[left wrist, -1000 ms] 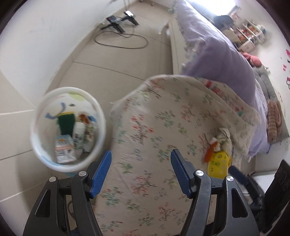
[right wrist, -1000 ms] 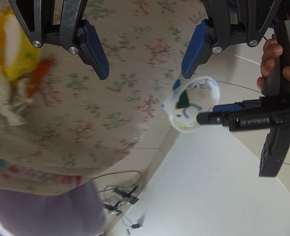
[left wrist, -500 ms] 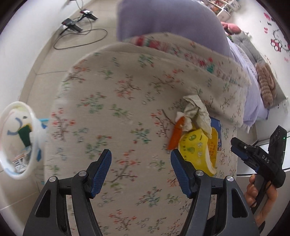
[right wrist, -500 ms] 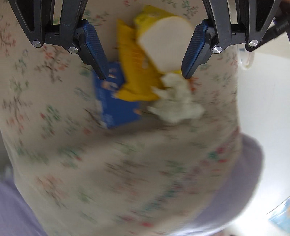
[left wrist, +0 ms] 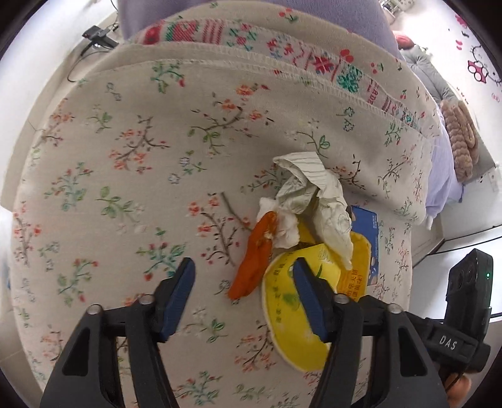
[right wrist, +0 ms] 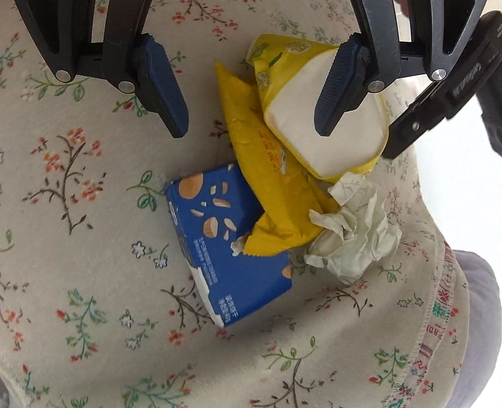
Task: Collect trash
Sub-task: 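Return both tools to the remaining trash on the cloth, then grasp the orange wrapper with left tool while right tool grasps yellow wrapper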
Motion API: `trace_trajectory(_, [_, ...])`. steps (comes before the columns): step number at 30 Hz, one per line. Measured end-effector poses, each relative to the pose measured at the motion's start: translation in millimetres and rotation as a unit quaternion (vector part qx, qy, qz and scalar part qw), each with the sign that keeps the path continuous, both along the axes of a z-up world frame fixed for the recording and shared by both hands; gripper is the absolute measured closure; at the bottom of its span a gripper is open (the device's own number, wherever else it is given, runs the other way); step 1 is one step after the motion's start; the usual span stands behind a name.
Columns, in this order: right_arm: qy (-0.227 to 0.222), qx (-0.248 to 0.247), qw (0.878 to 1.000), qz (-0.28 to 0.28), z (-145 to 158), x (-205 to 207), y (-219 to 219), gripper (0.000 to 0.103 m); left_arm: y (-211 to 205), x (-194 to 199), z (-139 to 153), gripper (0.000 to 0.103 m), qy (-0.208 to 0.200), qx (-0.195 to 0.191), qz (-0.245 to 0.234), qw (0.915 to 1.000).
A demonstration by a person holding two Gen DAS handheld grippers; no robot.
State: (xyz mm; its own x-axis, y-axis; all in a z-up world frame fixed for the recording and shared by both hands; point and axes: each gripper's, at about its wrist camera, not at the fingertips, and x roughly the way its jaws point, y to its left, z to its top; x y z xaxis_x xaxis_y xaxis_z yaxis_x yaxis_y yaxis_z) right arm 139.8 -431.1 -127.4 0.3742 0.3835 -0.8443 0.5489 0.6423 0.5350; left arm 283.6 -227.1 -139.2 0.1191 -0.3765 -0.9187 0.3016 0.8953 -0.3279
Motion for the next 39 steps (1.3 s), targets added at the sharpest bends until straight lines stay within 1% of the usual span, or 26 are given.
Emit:
trace_trajectory(2, [0.003,-0.008,1.000,-0.003,-0.1,-5.2,0.1,0.032,-8.6,-1.2,-5.4,0.056,0.000,0.010,-0.012,0.9999])
trace_trajectory(3, [0.005,-0.012,1.000,-0.005,-0.6,-4.3,1.9,0.032,-13.4,-1.8,-9.2,0.061,0.000,0.018,-0.019,0.9997])
trace_trajectory(5, [0.011,-0.010,1.000,-0.007,-1.9,-6.3,-0.2,0.032,-20.7,-2.1,-18.3,0.077,0.002,0.030,-0.030,0.9991])
trace_trajectory(6, [0.012,-0.008,1.000,-0.009,-3.2,-5.9,-0.4,0.032,-24.7,-1.3,-22.5,0.079,0.006,0.021,-0.031,0.9993])
trace_trajectory(7, [0.012,-0.007,1.000,-0.011,-7.0,-3.7,1.9,0.035,-25.5,0.3,-24.3,0.085,0.012,0.008,-0.027,0.9995])
trace_trajectory(8, [0.012,-0.009,1.000,-0.010,-9.8,-2.6,3.8,0.036,-23.7,1.1,-24.6,0.087,0.013,0.006,-0.025,0.9996])
trace_trajectory(11, [0.008,-0.015,1.000,-0.011,-13.4,1.2,5.2,0.042,-25.3,-0.2,-20.5,0.089,-0.007,0.020,-0.029,0.9994])
trace_trajectory(12, [0.007,-0.016,1.000,-0.012,-13.3,2.7,4.4,0.044,-23.6,-0.4,-19.5,0.089,-0.007,0.021,-0.026,0.9994])
trace_trajectory(15, [0.006,-0.018,1.000,-0.010,-14.4,4.0,0.3,0.050,-15.9,-1.7,-14.1,0.090,-0.001,0.008,-0.020,0.9998])
trace_trajectory(18, [0.005,-0.016,1.000,-0.007,-13.2,3.6,-1.8,0.052,-5.4,-2.2,-4.2,0.090,-0.007,-0.004,-0.014,0.9999])
trace_trajectory(20, [0.002,-0.014,1.000,-0.006,-12.5,2.7,-2.9,0.054,8.7,-2.0,4.6,0.090,-0.009,-0.011,-0.008,0.9999])
trace_trajectory(22, [-0.002,-0.008,1.000,-0.003,-12.0,3.4,-1.8,0.062,17.0,-3.0,10.7,0.090,-0.012,-0.017,-0.003,0.9998])
trace_trajectory(24, [-0.001,0.003,1.000,0.001,-14.4,4.6,1.6,0.064,26.6,-3.6,15.3,0.090,-0.013,-0.018,0.000,0.9997])
trace_trajectory(26, [0.002,0.003,1.000,0.004,-17.1,5.8,5.7,0.065,36.5,-3.9,18.5,0.090,-0.014,-0.023,0.005,0.9996])
trace_trajectory(27, [0.002,0.000,1.000,0.005,-17.2,6.1,8.7,0.069,40.9,-4.3,20.5,0.090,-0.015,-0.026,0.007,0.9995])
trace_trajectory(28, [0.001,-0.003,1.000,0.007,-17.2,7.2,10.8,0.078,45.6,-4.7,22.7,0.090,-0.016,-0.026,0.010,0.9995])
trace_trajectory(31, [-0.025,-0.009,1.000,0.011,-5.6,8.5,18.6,0.094,60.0,-6.6,29.9,0.090,-0.017,-0.038,0.021,0.9989])
trace_trajectory(33, [-0.061,-0.034,0.997,0.017,15.4,8.4,24.8,0.096,70.1,-8.2,38.0,0.090,-0.022,-0.050,0.027,0.9982])
trace_trajectory(35, [-0.101,-0.083,0.991,0.029,41.6,7.8,33.5,0.096,83.1,-8.5,46.6,0.090,-0.027,-0.060,0.032,0.9973])
trace_trajectory(38, [-0.128,-0.142,0.981,0.035,64.6,5.2,45.6,0.096,105.0,-9.7,55.1,0.090,-0.030,-0.070,0.043,0.9962])
trace_trajectory(39, [-0.133,-0.154,0.978,0.035,69.0,4.2,48.6,0.096,112.5,-9.5,57.0,0.090,-0.030,-0.071,0.047,0.9959])
